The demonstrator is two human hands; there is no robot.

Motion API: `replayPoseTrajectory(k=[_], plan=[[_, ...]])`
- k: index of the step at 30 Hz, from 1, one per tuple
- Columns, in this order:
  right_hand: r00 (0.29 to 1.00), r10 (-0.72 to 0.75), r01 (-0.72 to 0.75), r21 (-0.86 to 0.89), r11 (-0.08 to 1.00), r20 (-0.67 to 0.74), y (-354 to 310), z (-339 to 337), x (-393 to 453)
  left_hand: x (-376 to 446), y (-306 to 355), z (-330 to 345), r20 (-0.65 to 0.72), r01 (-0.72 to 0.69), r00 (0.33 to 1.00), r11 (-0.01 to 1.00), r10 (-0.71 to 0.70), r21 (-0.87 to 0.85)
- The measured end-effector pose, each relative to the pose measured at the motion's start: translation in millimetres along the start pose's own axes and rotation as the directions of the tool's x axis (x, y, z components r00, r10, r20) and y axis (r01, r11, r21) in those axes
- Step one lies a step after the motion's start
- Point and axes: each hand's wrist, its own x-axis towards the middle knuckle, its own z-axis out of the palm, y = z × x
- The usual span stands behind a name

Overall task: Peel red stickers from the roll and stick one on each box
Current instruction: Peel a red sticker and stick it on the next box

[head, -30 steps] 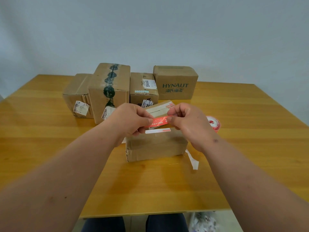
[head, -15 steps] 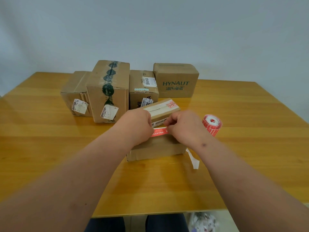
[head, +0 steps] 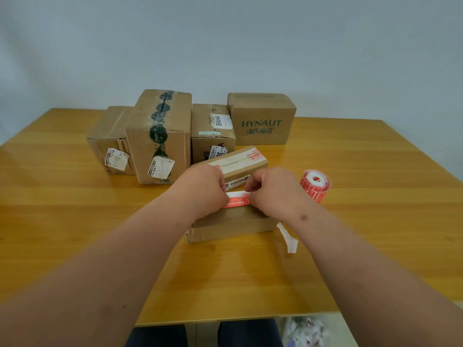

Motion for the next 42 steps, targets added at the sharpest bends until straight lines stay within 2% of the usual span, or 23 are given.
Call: replayPoseTrajectory(k=[9, 17, 21, 25, 28, 31, 34, 38, 42], plan=[[0.999, -0.046, 0.047, -0.083, 0.995, 0.008, -3, 0, -3, 2, -3, 9, -0.041, -0.022, 0.999, 0.998, 0.024, 0.050], [0.999, -0.038, 0.029, -0.271, 0.962, -0.027, -7, -5, -9, 0, -11, 12, -0.124, -0.025, 0.991, 0.991, 0.041, 0.129], [0.996, -0.005, -0.014, -0.201, 0.979, -0.093, -3, -8, -8, 2, -19, 11, -0.075, -0.025, 0.997, 0.999, 0.027, 0.026], [0.992, -0.009, -0.019, -0.224, 0.974, -0.125, 0, 4, 0, 5, -23, 19, -0.121, -0.016, 0.993, 0.997, 0.006, -0.079], [0.997, 0.058, -0.063, -0.128, 0.990, -0.043, 0, 14, 3, 5, -21, 24, -0.175, -0.004, 0.985, 0.998, -0.007, -0.061], [0.993, 0.115, -0.116, 0.103, 0.988, 0.018, 4, 14, 2, 5, -22, 26, -0.182, 0.007, 0.983, 0.996, -0.023, -0.085], [0.982, 0.186, -0.184, 0.307, 0.934, 0.021, 8, 7, -2, 7, -29, 24, -0.157, 0.009, 0.987, 0.985, -0.036, -0.172], [0.982, 0.186, -0.181, 0.355, 0.917, 0.021, 10, 6, -5, 4, -34, 23, -0.134, -0.035, 0.991, 0.979, 0.008, -0.201], [0.986, 0.136, -0.160, 0.333, 0.929, 0.095, 11, 13, -11, -2, -33, 25, -0.155, -0.049, 0.988, 0.984, 0.022, -0.171]])
